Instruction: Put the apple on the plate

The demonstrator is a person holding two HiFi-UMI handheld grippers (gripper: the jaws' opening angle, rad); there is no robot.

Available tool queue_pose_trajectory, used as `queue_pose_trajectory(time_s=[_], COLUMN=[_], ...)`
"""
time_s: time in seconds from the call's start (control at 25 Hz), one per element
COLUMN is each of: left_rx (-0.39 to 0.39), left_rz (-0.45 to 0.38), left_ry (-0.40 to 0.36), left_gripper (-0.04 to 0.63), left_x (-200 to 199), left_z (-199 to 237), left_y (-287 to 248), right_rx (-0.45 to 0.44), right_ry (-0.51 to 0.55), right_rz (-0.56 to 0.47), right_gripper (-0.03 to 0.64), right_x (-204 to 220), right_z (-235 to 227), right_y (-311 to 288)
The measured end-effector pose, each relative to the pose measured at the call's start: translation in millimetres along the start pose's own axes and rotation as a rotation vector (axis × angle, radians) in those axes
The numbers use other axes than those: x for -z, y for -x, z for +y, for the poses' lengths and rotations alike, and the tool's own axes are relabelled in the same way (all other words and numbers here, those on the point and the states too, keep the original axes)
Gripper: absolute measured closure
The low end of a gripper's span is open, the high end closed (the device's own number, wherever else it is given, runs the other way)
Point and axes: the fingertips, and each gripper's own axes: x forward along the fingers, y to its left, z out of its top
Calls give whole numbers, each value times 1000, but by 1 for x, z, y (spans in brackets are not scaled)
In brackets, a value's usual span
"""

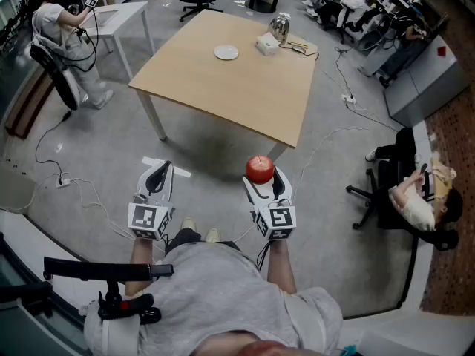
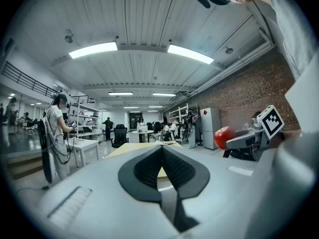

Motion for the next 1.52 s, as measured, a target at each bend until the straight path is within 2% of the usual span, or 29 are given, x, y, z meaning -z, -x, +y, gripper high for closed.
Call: queue_pose_trajectory(time_s=[0.24,0.44,0.84,1.24,1.52], left_rx=[-17,-41,-64,-20,38], left_rz=[3,8,12,10,12], left_ry=[1,1,3,10,17], left_gripper=[577,577,577,577,577], left_x=[3,6,7,11,4], left_z=[6,13,40,101,142], left_y=[2,5,-15,-83,-133], right_rx=[-25,-83,-129,-99,-32], right_ry=[10,-24,-11,6,-17], right_rz=[-17,-61,-52,-42,-33], right_gripper=[238,236,236,236,238], right_x=[-5,-17,-21,-29,-38], right_z=[6,18,27,24,16], right_y=[-7,-16,-58,-140,-188])
